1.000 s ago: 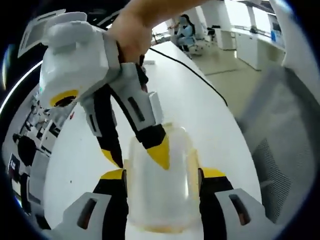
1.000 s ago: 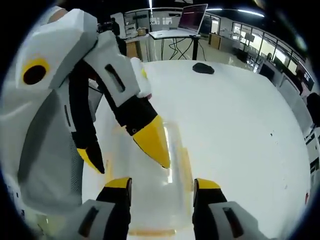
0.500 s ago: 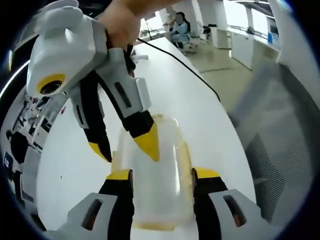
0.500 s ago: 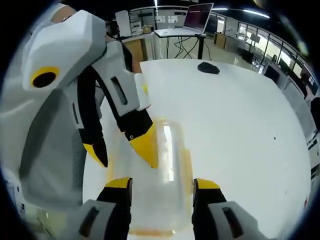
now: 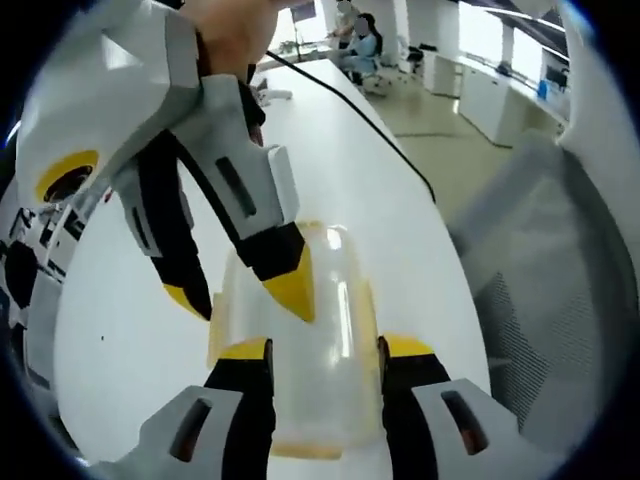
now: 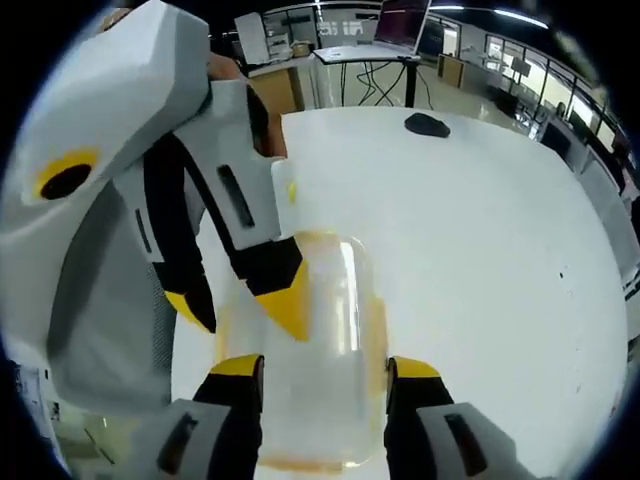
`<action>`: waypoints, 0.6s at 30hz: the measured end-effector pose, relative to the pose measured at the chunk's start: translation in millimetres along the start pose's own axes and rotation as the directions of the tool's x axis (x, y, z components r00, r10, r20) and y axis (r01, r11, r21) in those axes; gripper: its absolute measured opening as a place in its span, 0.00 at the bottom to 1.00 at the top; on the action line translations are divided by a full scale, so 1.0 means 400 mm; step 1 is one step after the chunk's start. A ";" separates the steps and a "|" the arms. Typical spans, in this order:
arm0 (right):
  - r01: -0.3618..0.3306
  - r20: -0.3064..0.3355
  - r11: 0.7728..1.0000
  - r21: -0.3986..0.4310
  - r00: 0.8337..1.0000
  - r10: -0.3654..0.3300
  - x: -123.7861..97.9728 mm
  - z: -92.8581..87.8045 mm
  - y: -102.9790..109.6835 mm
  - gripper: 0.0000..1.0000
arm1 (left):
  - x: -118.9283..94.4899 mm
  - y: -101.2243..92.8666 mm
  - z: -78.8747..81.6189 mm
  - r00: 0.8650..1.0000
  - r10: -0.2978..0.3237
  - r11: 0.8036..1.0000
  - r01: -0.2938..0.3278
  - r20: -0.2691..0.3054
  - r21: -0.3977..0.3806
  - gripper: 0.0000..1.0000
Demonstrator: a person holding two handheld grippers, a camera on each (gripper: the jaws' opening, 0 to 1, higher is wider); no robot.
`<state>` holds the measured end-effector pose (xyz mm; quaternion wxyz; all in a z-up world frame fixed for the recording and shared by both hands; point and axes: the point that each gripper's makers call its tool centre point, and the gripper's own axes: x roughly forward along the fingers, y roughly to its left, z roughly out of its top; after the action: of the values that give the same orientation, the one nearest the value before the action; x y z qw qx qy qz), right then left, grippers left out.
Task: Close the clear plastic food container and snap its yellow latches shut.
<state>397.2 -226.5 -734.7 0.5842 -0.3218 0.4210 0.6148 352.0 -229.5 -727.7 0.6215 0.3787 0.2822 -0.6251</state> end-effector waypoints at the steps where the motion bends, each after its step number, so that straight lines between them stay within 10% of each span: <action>1: -0.008 -0.010 1.000 0.005 1.000 0.008 0.001 -0.001 0.000 0.48 | 0.000 0.000 -0.001 1.000 -0.001 1.000 0.001 -0.003 0.001 0.39; 18: -0.204 -0.150 0.978 0.050 0.966 0.209 0.014 0.004 -0.015 0.39 | 0.006 0.014 -0.020 0.999 0.044 0.998 -0.043 -0.008 0.047 0.38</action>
<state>402.5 -222.8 -740.0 0.4881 -0.3129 0.5063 0.6383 358.8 -224.6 -733.4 0.6245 0.4022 0.2619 -0.6161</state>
